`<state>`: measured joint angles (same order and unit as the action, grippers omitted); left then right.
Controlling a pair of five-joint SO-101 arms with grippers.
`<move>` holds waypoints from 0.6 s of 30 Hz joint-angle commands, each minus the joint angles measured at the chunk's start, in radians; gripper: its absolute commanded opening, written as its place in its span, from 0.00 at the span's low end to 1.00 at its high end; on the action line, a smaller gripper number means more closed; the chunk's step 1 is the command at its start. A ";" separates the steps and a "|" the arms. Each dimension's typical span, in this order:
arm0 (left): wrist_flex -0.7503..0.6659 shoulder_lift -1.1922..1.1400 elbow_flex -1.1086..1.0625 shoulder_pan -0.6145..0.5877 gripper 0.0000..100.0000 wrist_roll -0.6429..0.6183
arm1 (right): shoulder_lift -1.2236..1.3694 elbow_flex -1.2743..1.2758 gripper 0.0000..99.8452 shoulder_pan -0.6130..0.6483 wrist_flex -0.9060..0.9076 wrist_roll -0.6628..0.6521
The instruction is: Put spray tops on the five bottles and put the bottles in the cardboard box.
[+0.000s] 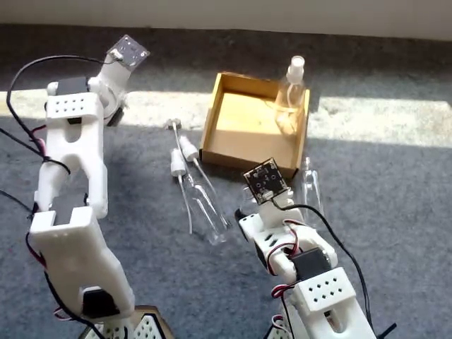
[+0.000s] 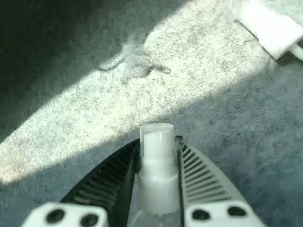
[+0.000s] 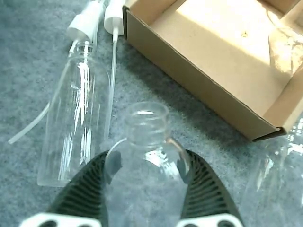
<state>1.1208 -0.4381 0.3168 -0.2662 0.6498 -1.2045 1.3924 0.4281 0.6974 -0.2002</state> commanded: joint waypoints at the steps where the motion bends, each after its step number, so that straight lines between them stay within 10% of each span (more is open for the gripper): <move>1: -0.037 0.077 0.101 -0.024 0.03 -0.477 | -0.019 -0.012 0.00 -0.004 -0.022 0.011; 18: -0.250 0.792 -0.455 0.042 0.10 -0.471 | -0.019 -0.012 0.00 -0.004 -0.022 0.011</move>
<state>0.9643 0.1189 0.0698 -0.2401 0.1757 -1.2045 1.3924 0.4281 0.6974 -0.2002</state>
